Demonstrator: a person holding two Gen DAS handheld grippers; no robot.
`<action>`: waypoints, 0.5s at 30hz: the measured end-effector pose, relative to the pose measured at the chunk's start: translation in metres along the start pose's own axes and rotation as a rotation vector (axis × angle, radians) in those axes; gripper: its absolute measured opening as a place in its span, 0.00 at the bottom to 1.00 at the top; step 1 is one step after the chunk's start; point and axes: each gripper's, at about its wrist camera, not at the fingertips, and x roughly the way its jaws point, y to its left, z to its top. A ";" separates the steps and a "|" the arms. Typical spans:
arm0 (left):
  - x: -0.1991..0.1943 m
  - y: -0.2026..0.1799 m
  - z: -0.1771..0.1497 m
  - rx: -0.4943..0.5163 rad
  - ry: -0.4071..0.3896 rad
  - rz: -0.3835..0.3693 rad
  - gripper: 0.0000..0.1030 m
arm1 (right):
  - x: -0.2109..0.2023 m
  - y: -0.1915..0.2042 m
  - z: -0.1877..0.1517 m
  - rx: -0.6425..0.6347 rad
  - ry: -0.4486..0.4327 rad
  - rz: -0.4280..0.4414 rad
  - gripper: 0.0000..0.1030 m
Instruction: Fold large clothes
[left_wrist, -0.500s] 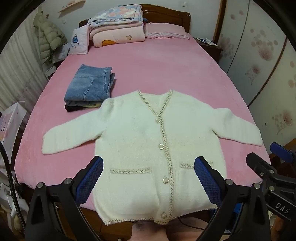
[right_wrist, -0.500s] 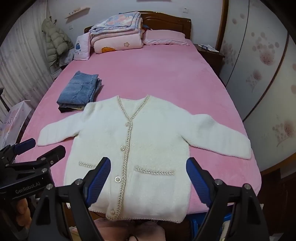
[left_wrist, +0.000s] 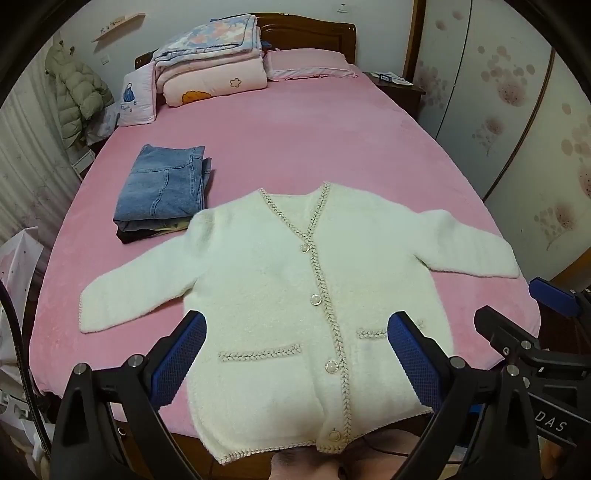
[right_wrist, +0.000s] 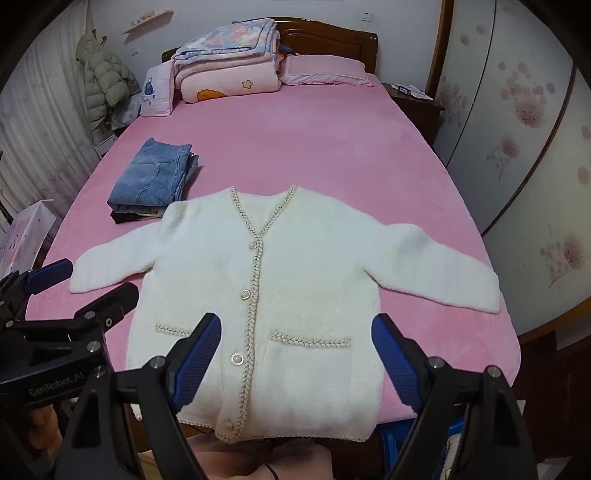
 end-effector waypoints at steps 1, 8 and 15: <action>0.001 0.001 0.001 0.001 0.002 -0.002 0.95 | 0.000 0.000 0.000 0.000 -0.002 -0.002 0.82; 0.004 0.000 -0.001 -0.002 -0.006 -0.006 0.95 | -0.006 0.005 0.002 -0.016 -0.016 -0.007 0.82; 0.003 0.003 -0.002 -0.008 -0.011 -0.017 0.95 | -0.008 0.008 0.002 -0.017 -0.020 -0.001 0.82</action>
